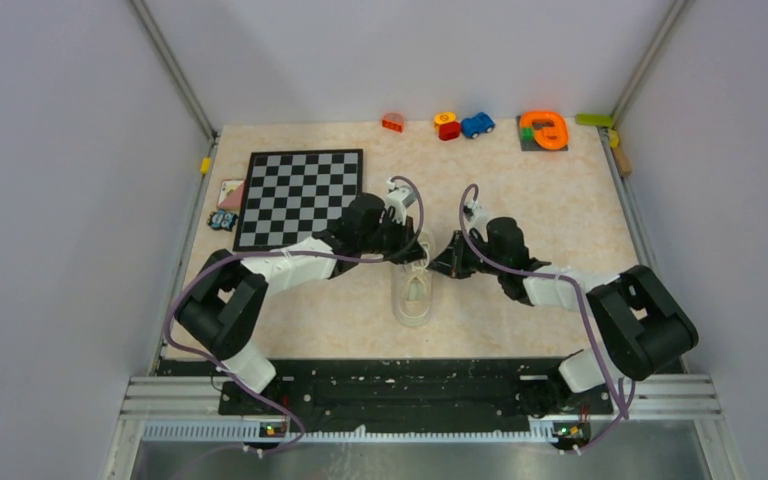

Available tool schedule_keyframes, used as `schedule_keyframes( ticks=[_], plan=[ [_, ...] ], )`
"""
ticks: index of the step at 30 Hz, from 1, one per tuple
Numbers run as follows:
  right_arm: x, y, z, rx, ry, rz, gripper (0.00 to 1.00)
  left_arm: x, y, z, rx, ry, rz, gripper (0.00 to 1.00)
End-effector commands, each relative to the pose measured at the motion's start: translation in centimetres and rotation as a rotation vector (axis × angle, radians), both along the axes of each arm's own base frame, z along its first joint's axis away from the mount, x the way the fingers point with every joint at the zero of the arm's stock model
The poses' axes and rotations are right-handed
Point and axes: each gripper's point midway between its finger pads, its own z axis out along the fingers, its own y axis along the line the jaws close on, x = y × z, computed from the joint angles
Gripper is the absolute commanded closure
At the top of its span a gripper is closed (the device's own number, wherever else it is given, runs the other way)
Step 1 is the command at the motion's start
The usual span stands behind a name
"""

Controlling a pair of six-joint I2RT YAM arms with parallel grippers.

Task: Tie the shoes
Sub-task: Cross the shoelace with the shoelace.

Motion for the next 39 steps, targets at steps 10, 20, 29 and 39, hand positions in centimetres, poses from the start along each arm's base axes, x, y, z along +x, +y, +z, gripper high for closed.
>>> schedule_keyframes(
  ticks=[10,20,29,39],
  plan=[
    [1.1,0.4,1.3,0.017,-0.031,-0.008,1.0,0.8,-1.5,0.7,-0.03,-0.007,0.001,0.95],
    [1.7,0.5,1.6,-0.001,-0.032,-0.012,1.0,2.2,-1.6,-0.1,0.009,-0.014,0.054,0.87],
    [2.4,0.4,1.1,-0.045,0.007,-0.026,1.0,3.5,-1.0,-0.8,0.065,-0.061,0.122,0.85],
    [2.4,0.1,0.8,-0.083,0.035,-0.031,1.0,4.1,-0.4,0.4,0.078,-0.121,0.143,0.85]
  ],
)
